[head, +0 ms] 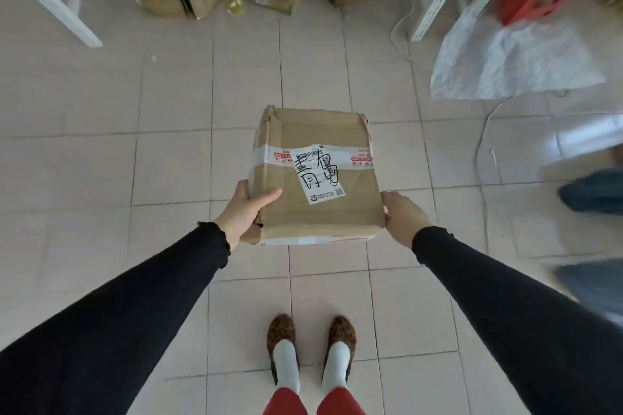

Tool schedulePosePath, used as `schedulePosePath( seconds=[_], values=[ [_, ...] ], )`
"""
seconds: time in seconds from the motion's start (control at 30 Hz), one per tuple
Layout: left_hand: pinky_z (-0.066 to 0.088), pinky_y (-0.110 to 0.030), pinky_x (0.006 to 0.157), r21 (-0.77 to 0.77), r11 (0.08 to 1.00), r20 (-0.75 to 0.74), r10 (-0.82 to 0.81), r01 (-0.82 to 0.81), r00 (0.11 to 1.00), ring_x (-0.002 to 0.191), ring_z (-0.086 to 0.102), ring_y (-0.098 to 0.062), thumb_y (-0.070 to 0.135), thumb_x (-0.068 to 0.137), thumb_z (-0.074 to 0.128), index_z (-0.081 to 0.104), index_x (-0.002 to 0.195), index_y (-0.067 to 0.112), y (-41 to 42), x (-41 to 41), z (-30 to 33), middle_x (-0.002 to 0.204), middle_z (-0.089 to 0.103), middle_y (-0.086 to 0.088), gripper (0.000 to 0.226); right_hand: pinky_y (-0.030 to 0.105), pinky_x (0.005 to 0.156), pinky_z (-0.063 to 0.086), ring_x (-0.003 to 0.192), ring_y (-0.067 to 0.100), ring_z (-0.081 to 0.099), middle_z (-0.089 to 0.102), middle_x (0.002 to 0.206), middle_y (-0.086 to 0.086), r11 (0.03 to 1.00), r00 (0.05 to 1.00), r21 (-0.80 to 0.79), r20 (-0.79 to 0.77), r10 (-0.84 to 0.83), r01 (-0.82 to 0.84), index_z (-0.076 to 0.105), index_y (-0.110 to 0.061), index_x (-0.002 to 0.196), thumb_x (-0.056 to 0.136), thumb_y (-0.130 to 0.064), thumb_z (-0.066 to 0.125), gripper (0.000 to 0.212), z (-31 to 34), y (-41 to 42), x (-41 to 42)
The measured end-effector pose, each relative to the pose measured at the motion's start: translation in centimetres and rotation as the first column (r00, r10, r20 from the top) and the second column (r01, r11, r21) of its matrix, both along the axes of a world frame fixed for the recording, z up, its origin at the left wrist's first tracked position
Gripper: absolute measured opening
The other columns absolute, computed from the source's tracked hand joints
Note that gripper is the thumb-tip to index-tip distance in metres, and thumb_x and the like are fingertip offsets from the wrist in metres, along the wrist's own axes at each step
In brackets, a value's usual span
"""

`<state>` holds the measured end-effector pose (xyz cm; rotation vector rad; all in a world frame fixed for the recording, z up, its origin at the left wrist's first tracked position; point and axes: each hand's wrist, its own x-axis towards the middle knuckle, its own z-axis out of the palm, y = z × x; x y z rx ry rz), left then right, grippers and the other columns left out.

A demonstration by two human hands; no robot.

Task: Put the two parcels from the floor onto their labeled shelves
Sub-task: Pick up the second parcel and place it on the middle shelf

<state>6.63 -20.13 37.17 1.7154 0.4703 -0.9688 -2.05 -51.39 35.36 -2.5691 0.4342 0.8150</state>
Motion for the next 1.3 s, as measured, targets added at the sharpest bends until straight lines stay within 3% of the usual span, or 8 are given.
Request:
schedulePosePath(
  seconds=[0.17, 0.3, 0.43, 0.57, 0.7, 0.97, 1.2, 1.3],
  values=[
    [0.051, -0.034, 0.059, -0.038, 0.999, 0.263, 0.004, 0.006, 0.965, 0.08, 0.058, -0.022, 0.044, 0.095, 0.074, 0.048, 0.134, 0.018, 0.4, 7.0, 19.7, 0.088, 0.058, -0.001, 0.053, 0.043, 0.086, 0.051, 0.106, 0.031, 0.057, 0.057, 0.119, 0.008, 0.995, 0.976, -0.086, 0.21, 0.061, -0.044, 0.054, -0.014, 0.129, 0.095, -0.013, 0.05, 0.034, 19.1, 0.1, 7.6],
    [0.052, -0.043, 0.088, -0.122, 0.992, 0.406, 0.044, 0.006, 0.913, 0.102, 0.06, -0.023, 0.044, 0.092, 0.078, 0.049, 0.134, 0.022, 0.8, 11.8, 30.9, 0.114, 0.063, -0.007, 0.055, 0.045, 0.083, 0.054, 0.104, 0.031, 0.06, 0.059, 0.117, 0.006, 0.982, 0.924, -0.183, 0.368, 0.109, -0.043, 0.055, -0.019, 0.124, 0.091, -0.017, 0.052, 0.033, 31.3, -0.2, 12.3],
    [0.052, -0.029, 0.073, -0.205, 0.978, 0.464, 0.127, -0.032, 0.877, 0.098, 0.069, -0.011, 0.043, 0.093, 0.077, 0.052, 0.133, 0.028, 0.0, 15.7, 39.4, 0.113, 0.072, 0.007, 0.05, 0.038, 0.08, 0.047, 0.11, 0.031, 0.056, 0.059, 0.12, 0.008, 0.968, 0.846, -0.247, 0.506, 0.165, -0.042, 0.053, -0.019, 0.13, 0.09, -0.016, 0.053, 0.04, 40.3, -1.2, 16.1],
    [0.056, -0.042, 0.102, -0.247, 0.969, 0.49, 0.128, -0.003, 0.862, 0.118, 0.072, -0.02, 0.055, 0.079, 0.086, 0.053, 0.14, 0.03, -1.2, 20.0, 44.1, 0.13, 0.075, 0.002, 0.074, 0.043, 0.089, 0.05, 0.118, 0.03, 0.053, 0.057, 0.127, 0.006, 0.965, 0.81, -0.264, 0.563, 0.166, -0.014, 0.053, -0.022, 0.134, 0.09, -0.023, 0.052, 0.044, 45.5, -3.3, 19.4],
    [0.056, -0.034, 0.084, -0.281, 0.96, 0.534, 0.154, 0.003, 0.831, 0.106, 0.07, -0.015, 0.042, 0.089, 0.081, 0.049, 0.14, 0.022, -4.7, 24.1, 48.1, 0.123, 0.072, 0.001, 0.063, 0.041, 0.094, 0.048, 0.121, 0.029, 0.051, 0.056, 0.13, 0.004, 0.95, 0.782, -0.312, 0.595, 0.185, 0.012, 0.052, -0.02, 0.135, 0.093, -0.027, 0.055, 0.043, 49.5, -7.0, 22.7],
    [0.044, -0.049, 0.117, -0.314, 0.946, 0.535, 0.101, 0.086, 0.839, 0.127, 0.067, -0.025, 0.073, 0.048, 0.094, 0.055, 0.147, 0.029, -8.8, 33.5, 52.3, 0.136, 0.073, 0.0, 0.115, 0.041, 0.099, 0.046, 0.123, 0.029, 0.05, 0.057, 0.131, 0.006, 0.938, 0.762, -0.339, 0.625, 0.168, 0.071, 0.053, -0.02, 0.133, 0.093, -0.018, 0.05, 0.04, 54.5, -12.3, 30.8],
    [0.042, -0.046, 0.117, -0.353, 0.929, 0.587, 0.125, 0.114, 0.8, 0.129, 0.064, -0.027, 0.075, 0.039, 0.094, 0.056, 0.145, 0.025, -11.8, 43.2, 55.1, 0.136, 0.072, -0.003, 0.124, 0.043, 0.094, 0.05, 0.117, 0.028, 0.055, 0.059, 0.126, 0.006, 0.918, 0.726, -0.377, 0.664, 0.178, 0.119, 0.053, -0.019, 0.131, 0.098, -0.029, 0.045, 0.036, 57.7, -15.1, 38.3],
    [0.044, -0.052, 0.117, -0.384, 0.917, 0.582, 0.147, 0.111, 0.8, 0.126, 0.066, -0.03, 0.068, 0.057, 0.092, 0.056, 0.142, 0.022, -14.0, 46.5, 56.3, 0.132, 0.074, -0.007, 0.103, 0.039, 0.092, 0.05, 0.117, 0.024, 0.054, 0.059, 0.128, 0.002, 0.915, 0.696, -0.378, 0.694, 0.182, 0.138, 0.053, -0.024, 0.134, 0.097, -0.029, 0.047, 0.038, 59.3, -16.1, 41.4]
  ],
)
